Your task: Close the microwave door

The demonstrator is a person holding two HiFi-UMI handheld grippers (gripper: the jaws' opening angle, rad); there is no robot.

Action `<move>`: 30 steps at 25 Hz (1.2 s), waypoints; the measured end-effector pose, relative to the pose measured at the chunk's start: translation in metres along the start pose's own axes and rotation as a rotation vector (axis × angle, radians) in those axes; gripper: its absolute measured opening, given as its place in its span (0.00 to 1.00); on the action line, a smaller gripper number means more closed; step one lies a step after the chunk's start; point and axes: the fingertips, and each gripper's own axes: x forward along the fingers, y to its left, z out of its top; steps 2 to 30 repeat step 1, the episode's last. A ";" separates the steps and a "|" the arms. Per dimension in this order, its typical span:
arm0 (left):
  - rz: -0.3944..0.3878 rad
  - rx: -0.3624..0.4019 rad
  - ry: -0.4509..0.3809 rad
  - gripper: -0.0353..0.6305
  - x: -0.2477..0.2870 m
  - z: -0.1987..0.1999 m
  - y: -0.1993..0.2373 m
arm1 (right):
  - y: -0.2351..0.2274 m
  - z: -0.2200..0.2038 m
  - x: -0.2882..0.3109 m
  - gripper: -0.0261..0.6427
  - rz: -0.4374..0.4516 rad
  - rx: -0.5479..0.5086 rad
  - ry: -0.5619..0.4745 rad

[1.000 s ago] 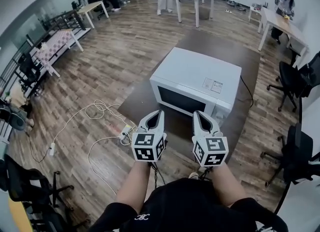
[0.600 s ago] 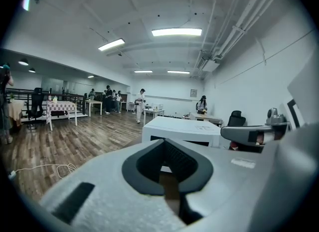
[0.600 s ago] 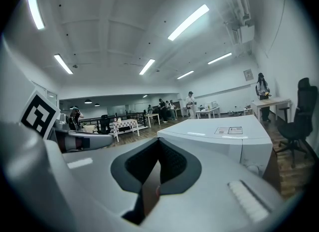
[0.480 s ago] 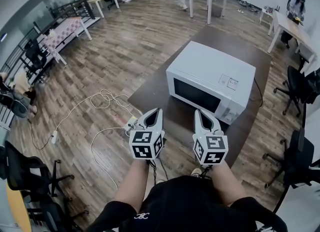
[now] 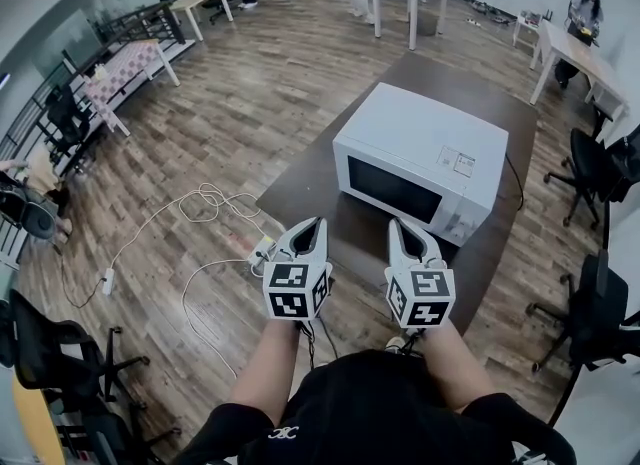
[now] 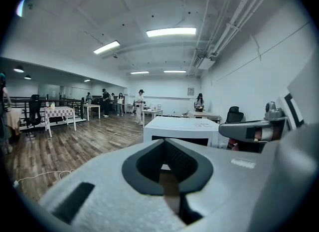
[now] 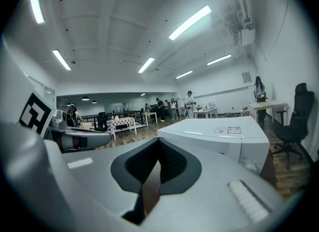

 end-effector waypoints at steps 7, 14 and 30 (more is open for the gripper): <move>-0.001 0.003 0.000 0.07 -0.001 0.000 0.000 | 0.001 0.000 -0.001 0.05 -0.001 -0.002 0.001; -0.001 0.003 0.000 0.07 -0.001 0.000 0.000 | 0.001 0.000 -0.001 0.05 -0.001 -0.002 0.001; -0.001 0.003 0.000 0.07 -0.001 0.000 0.000 | 0.001 0.000 -0.001 0.05 -0.001 -0.002 0.001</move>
